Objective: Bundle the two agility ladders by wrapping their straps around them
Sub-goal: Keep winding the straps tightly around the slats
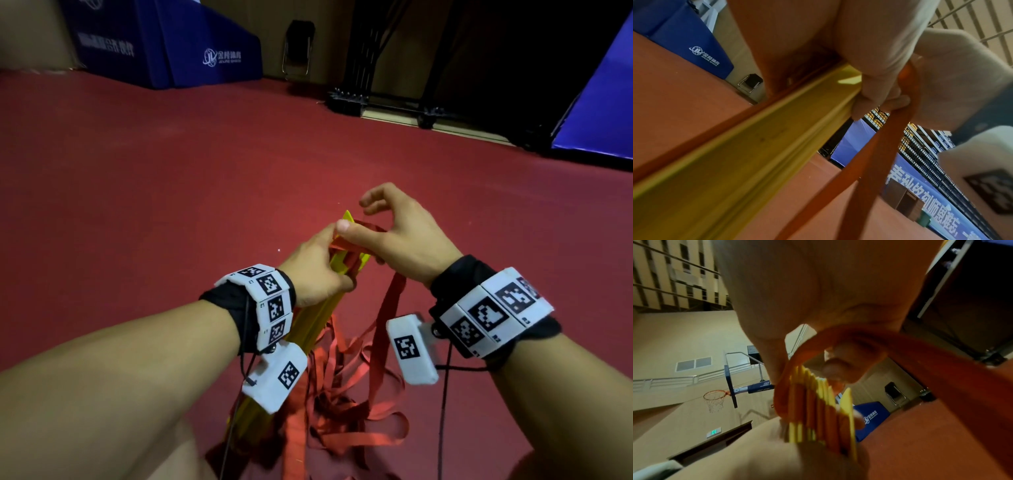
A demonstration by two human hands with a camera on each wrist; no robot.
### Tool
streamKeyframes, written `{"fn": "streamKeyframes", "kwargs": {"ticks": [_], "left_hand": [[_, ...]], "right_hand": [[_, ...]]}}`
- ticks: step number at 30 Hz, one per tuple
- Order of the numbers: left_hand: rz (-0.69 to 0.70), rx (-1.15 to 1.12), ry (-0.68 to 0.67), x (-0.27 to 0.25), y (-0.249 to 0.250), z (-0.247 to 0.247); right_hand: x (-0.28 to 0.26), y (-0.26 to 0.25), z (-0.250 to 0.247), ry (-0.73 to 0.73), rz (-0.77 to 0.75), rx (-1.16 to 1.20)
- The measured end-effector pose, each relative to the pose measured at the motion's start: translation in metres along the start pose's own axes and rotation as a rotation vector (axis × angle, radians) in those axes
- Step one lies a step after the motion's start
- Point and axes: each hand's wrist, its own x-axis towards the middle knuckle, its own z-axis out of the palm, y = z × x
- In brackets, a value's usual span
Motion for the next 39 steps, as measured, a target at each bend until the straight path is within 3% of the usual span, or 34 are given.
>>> {"fn": "streamKeyframes", "kwargs": {"ticks": [10,20,25,33,39], "left_hand": [[-0.018,-0.007,0.045,0.003,-0.001,0.003],[0.059,0.106,-0.076,0.000,0.002,0.019],[0.086,0.071,-0.032,0.000,-0.002,0.014],[0.121,-0.119,-0.031,0.001,-0.006,0.006],[0.169,-0.258,-0.071,-0.002,-0.001,0.003]], "right_hand": [[-0.002,0.005,-0.006,-0.020,-0.169,-0.182],[0.002,-0.004,0.001,0.058,-0.115,0.055],[0.008,0.003,-0.001,0.092,-0.086,0.036],[0.012,0.023,-0.009,0.019,-0.049,0.135],[0.010,0.030,-0.002,-0.120,-0.026,0.236]]}}
